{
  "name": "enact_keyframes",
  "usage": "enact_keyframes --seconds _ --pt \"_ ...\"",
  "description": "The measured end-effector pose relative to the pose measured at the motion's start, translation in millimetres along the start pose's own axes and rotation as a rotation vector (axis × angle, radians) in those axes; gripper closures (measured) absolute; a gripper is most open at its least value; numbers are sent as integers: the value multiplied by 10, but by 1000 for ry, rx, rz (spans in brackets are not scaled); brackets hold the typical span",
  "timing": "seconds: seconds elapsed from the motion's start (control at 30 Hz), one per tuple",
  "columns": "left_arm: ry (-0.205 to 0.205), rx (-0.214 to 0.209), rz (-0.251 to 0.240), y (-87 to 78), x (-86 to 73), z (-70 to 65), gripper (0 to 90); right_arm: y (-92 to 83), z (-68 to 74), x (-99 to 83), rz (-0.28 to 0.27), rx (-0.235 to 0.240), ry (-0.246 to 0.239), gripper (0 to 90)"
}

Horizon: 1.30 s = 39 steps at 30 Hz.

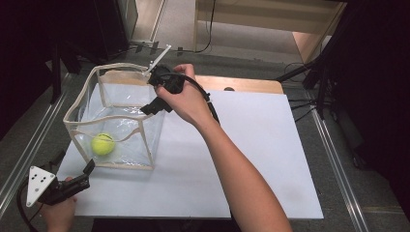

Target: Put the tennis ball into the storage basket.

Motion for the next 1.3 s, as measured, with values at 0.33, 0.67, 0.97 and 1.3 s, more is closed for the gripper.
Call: enact_keyframes --seconds 0.33,0.67,0.97,1.3 --pt "0 1 -1 2 0 -1 67 -158 30 -77 -25 1 -11 69" --pt "1 0 -1 3 0 1 67 -221 48 -218 -20 -7 -4 0" --pt "1 0 1 1 0 1 67 -128 64 -431 -2 -16 13 0" --pt "5 2 3 0 -1 1 68 73 152 -751 18 -11 32 0"
Point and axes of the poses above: each handheld gripper's, and its own axes: y roughly forward along the jaws, x roughly out of its top, z roughly to its left, the point moved 5 cm from there along y, roughly forward along the jaws, and after that the axes turned 6 degrees about -x, right-handed, at the moved point
